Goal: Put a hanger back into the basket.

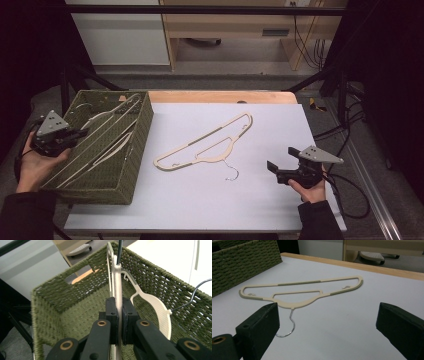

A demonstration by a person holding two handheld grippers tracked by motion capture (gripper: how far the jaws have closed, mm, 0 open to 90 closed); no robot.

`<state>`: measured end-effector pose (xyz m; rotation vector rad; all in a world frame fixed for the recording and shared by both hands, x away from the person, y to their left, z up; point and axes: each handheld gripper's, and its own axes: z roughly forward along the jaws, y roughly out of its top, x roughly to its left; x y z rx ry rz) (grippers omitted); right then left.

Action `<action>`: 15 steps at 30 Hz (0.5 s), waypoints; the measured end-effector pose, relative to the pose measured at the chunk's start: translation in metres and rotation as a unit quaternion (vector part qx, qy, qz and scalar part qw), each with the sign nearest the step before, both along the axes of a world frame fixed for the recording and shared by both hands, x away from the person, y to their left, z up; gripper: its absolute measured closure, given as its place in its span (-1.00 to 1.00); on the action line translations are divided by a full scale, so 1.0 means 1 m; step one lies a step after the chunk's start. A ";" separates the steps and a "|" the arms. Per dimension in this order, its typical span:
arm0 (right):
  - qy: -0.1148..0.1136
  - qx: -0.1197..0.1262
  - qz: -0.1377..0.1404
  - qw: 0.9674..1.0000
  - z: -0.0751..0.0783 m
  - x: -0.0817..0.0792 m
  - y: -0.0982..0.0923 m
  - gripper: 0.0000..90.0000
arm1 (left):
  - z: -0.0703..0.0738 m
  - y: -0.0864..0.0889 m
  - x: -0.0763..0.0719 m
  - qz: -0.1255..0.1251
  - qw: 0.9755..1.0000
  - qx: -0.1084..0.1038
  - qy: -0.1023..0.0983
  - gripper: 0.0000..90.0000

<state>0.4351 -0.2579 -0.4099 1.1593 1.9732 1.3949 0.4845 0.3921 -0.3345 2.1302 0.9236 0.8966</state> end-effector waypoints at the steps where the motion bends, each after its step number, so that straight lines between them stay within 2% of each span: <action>1: 0.000 -0.002 0.002 1.000 0.000 0.000 0.000 -0.88 | -0.003 -0.003 0.002 0.000 1.000 0.007 0.004 0.91; 3: -0.001 0.000 0.000 1.000 0.000 0.000 0.000 -0.88 | -0.010 -0.006 0.004 0.004 1.000 0.016 0.008 0.91; 7: -0.002 0.000 0.000 1.000 0.000 0.000 0.000 -0.88 | -0.030 -0.007 0.007 0.005 1.000 0.014 0.017 0.91; 9: -0.001 -0.001 0.000 1.000 0.000 0.000 0.000 -0.88 | -0.039 -0.007 0.009 0.009 0.999 0.024 0.021 0.91; 10: 0.000 -0.002 0.001 1.000 0.000 0.000 0.000 -0.88 | -0.044 -0.005 0.007 0.013 0.999 0.018 0.030 0.90; 13: -0.002 -0.003 0.001 1.000 0.000 0.000 0.000 -0.88 | -0.046 -0.003 0.007 0.014 0.999 0.015 0.036 0.90; 15: -0.001 -0.001 0.002 1.000 0.000 0.000 0.001 -0.87 | -0.050 -0.004 0.007 0.017 0.998 0.026 0.056 0.86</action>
